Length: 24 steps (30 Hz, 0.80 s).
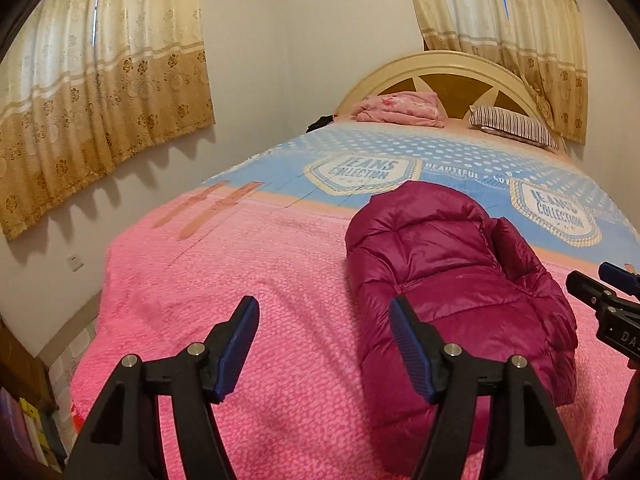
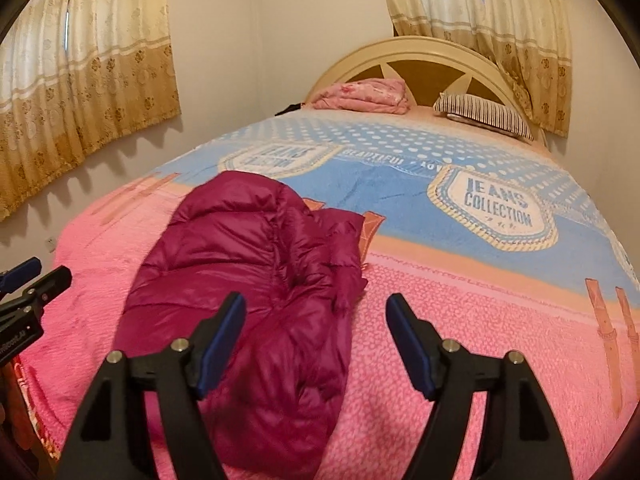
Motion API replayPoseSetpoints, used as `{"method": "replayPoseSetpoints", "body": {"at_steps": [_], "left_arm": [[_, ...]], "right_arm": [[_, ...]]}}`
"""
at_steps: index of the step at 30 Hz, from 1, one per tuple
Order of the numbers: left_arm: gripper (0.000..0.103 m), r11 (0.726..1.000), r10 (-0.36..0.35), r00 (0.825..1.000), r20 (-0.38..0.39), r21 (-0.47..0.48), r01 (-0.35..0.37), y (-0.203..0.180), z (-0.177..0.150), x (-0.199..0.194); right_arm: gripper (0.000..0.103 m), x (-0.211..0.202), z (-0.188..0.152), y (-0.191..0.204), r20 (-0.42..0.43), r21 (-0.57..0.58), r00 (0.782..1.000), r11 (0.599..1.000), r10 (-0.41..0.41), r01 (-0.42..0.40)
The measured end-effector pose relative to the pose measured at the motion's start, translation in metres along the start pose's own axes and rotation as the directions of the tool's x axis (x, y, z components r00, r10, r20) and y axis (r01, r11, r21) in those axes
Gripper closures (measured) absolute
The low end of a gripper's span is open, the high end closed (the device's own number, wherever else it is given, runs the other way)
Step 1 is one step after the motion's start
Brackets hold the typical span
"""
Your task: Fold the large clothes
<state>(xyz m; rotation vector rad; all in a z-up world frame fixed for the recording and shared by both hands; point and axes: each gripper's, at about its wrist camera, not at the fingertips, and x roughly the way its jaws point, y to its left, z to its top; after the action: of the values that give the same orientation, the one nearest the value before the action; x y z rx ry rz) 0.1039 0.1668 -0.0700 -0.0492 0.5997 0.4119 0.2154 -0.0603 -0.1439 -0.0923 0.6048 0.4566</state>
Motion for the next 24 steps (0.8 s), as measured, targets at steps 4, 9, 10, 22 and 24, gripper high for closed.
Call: {"method": "replayPoseSetpoints", "body": {"at_steps": [4,9,10,22,24], "left_arm": [[0.035,1.000,-0.006,1.000,0.011,-0.012,0.006,0.004,-0.004,-0.009],[0.035,1.000,-0.015,1.000,0.018,-0.020,0.015,0.006,-0.003,-0.014],[0.035,1.000,-0.019,1.000,0.022,-0.022,0.019,0.006,-0.002,-0.015],[0.035,0.999,-0.019,1.000,0.022,-0.027,0.020,0.006,-0.003,-0.017],[0.035,1.000,-0.018,1.000,0.022,-0.025,0.019,0.007,-0.003,-0.016]], "right_arm": [[0.028,-0.008,-0.002,0.004,0.006,-0.008,1.000,1.000,0.001,-0.001],[0.028,-0.012,-0.004,0.005,0.011,-0.008,1.000,1.000,0.004,-0.004],[0.028,-0.012,-0.003,0.007,0.013,-0.012,1.000,1.000,0.005,-0.005],[0.028,-0.015,-0.005,0.007,0.018,-0.015,1.000,1.000,0.015,-0.015],[0.028,-0.016,-0.005,0.007,0.019,-0.015,1.000,1.000,0.016,-0.016]]}}
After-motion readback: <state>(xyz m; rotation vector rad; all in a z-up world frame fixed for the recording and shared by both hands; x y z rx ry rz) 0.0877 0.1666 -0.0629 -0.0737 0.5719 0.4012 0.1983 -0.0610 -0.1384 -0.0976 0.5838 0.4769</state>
